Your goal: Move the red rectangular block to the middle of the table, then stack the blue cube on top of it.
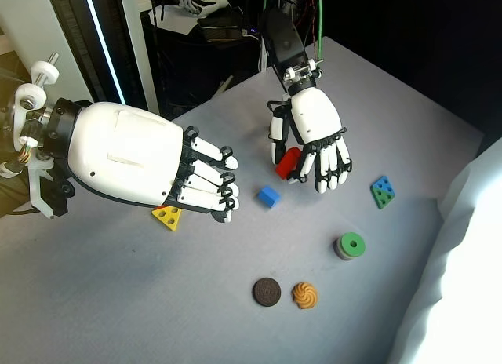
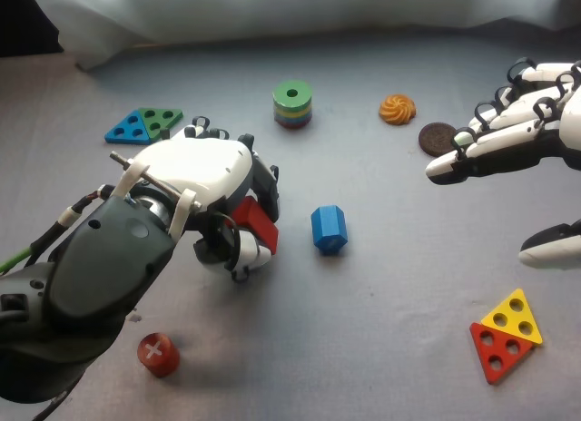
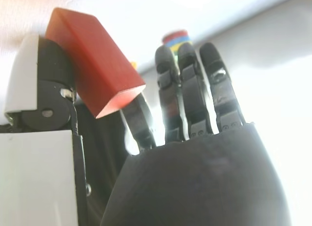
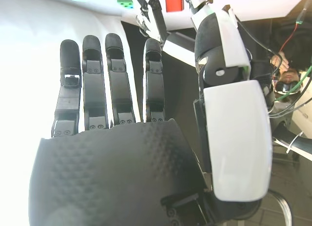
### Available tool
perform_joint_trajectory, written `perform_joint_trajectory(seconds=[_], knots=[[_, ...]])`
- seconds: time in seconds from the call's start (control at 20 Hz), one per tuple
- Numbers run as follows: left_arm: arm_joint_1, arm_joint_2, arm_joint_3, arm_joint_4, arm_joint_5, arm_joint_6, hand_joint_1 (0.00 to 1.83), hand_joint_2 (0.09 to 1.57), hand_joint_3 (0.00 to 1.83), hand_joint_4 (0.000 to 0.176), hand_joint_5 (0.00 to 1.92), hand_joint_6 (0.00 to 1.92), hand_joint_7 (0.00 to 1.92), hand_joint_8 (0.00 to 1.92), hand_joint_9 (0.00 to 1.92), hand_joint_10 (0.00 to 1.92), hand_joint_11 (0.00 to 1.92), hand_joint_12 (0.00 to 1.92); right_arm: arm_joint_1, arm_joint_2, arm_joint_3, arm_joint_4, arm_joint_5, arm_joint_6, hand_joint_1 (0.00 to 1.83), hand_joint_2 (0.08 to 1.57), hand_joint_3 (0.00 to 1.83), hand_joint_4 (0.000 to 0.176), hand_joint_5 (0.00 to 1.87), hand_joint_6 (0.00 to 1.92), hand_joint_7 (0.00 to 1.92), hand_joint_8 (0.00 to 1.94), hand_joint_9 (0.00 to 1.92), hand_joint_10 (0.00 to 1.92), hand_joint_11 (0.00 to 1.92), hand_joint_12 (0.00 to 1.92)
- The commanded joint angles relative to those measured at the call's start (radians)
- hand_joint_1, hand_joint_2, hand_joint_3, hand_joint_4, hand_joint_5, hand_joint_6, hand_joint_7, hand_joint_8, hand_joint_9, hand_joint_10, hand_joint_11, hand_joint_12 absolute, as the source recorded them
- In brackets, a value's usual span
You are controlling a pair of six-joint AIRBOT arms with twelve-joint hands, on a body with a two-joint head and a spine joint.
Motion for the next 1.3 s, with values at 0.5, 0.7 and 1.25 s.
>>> perform_joint_trajectory(seconds=[0.5, 0.7, 1.25], knots=[[0.033, -0.007, 0.021, 0.095, -0.071, -0.033, 1.04, 1.09, 0.0, 0.158, 1.03, 0.89, 0.43, 0.0, 0.31, 0.0, 0.0, 0.58, 0.005, 0.01, -0.002, 0.019, 0.098, 0.002, 0.68, 1.13, 0.0, 0.0, 0.37, 0.01, 0.39, 0.01, 0.34, 0.01, 0.0, 0.9], [0.042, -0.012, 0.019, 0.096, -0.084, -0.04, 1.05, 1.08, 0.0, 0.166, 1.05, 0.86, 0.45, 0.0, 0.32, 0.0, 0.0, 0.58, 0.005, 0.01, -0.002, 0.019, 0.098, 0.002, 0.67, 1.13, 0.0, 0.0, 0.36, 0.0, 0.38, 0.0, 0.33, 0.0, 0.0, 0.88], [0.052, -0.017, 0.018, 0.095, -0.094, -0.049, 0.89, 1.04, 0.0, 0.082, 0.8, 0.07, 0.53, 0.0, 0.31, 0.0, 0.0, 0.5, 0.005, 0.01, -0.002, 0.019, 0.099, 0.002, 0.72, 1.12, 0.0, 0.0, 0.37, 0.0, 0.37, 0.0, 0.33, 0.0, 0.0, 0.89]])
